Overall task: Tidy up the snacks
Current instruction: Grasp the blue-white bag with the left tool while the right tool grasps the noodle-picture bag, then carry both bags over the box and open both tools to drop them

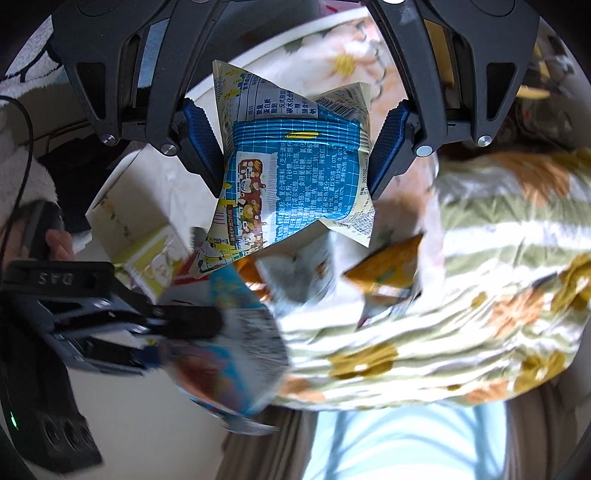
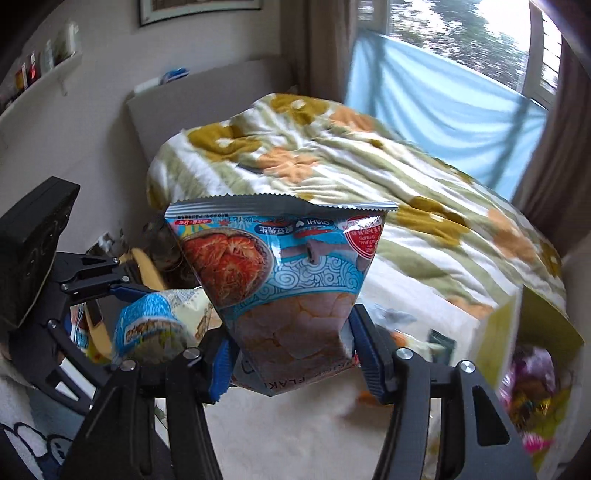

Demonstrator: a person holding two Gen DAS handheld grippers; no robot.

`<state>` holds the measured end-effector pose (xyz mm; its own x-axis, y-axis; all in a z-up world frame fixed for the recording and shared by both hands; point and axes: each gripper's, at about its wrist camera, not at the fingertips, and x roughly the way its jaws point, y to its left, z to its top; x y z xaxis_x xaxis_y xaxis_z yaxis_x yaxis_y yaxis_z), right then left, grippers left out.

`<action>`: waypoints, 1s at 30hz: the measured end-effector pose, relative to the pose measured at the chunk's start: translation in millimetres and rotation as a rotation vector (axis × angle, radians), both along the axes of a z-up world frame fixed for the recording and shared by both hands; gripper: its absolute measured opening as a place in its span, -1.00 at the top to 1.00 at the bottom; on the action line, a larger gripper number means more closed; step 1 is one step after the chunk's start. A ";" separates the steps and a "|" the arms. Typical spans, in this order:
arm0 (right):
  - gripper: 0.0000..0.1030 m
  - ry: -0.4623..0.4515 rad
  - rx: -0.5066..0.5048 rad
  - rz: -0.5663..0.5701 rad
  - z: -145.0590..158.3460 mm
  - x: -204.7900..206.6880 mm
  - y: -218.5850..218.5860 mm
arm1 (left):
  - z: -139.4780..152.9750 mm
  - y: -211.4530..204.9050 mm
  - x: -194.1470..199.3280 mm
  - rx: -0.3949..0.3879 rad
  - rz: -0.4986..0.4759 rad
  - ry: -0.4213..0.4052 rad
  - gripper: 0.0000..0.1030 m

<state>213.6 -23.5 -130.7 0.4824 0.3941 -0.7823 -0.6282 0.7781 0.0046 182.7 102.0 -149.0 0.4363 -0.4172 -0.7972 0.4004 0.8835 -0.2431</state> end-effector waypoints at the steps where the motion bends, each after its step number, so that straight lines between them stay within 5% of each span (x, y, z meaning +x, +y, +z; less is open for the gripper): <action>1: -0.03 -0.007 0.008 -0.034 6.3 -1.8 -14.2 | 6.2 -7.5 4.2 -0.003 -0.010 -0.013 -0.39; 16: -0.03 -0.080 0.027 -0.357 56.7 -3.3 -221.2 | 81.6 -195.4 89.4 -0.101 -0.083 -0.145 -0.39; 27: -0.03 -0.049 0.051 -0.435 46.0 14.8 -321.3 | 47.1 -341.5 148.6 -0.108 -0.063 -0.051 -0.44; 30: -0.03 -0.040 0.057 -0.440 42.5 16.7 -340.7 | 34.0 -355.0 155.4 -0.107 -0.034 -0.020 -0.80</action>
